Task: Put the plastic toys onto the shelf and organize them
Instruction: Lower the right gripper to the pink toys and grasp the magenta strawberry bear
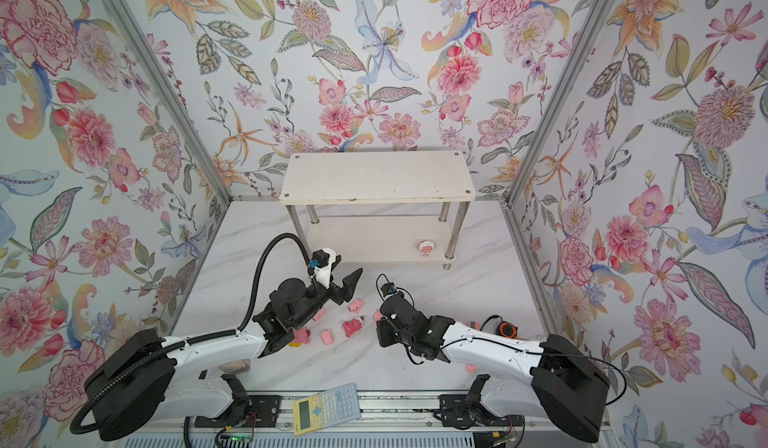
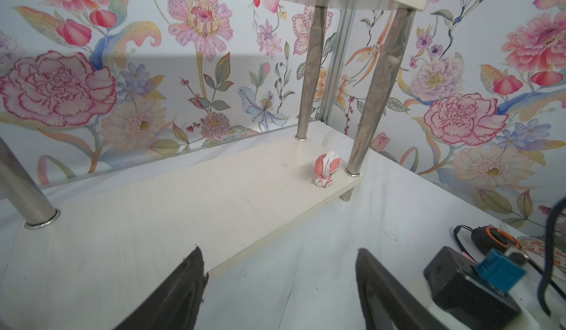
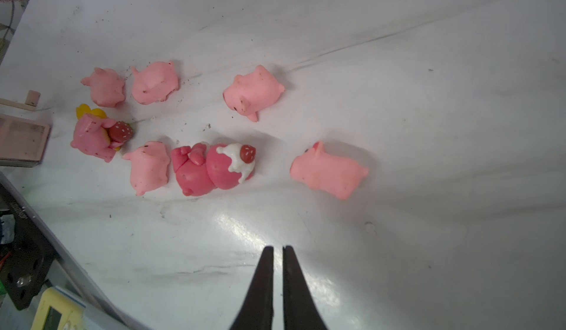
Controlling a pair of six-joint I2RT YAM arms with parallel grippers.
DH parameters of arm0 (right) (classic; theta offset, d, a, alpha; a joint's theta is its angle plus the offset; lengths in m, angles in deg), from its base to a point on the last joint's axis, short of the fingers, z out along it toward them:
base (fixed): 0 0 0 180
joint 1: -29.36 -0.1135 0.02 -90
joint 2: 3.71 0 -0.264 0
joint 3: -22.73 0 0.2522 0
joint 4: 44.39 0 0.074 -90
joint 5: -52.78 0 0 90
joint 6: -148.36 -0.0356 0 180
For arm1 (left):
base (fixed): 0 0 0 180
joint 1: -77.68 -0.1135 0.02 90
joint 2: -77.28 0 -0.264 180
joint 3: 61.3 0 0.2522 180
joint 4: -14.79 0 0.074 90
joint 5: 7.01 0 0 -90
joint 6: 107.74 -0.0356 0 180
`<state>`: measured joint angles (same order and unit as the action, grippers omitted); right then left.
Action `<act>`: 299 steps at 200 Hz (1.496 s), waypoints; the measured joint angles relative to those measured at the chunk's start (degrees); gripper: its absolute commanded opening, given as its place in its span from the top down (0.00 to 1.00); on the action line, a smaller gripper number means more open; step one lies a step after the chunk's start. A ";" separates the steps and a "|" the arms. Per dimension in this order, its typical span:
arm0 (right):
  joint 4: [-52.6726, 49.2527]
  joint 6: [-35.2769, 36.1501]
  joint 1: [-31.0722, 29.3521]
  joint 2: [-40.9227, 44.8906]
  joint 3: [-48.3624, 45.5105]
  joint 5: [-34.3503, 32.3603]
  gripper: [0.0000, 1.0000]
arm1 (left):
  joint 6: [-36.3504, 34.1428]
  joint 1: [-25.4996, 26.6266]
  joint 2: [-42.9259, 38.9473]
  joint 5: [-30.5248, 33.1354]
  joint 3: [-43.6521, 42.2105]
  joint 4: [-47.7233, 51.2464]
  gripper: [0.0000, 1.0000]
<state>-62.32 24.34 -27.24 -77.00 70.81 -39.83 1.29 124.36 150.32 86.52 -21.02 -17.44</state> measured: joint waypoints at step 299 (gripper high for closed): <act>-7.19 1.46 -5.33 -2.99 6.29 -1.68 0.34 | 8.28 -1.84 -13.68 14.62 -18.49 2.58 0.15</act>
<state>-69.51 25.80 -32.57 -80.00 77.11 -41.51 9.57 122.52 136.64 101.14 -39.51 -14.87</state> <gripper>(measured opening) 0.591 0.848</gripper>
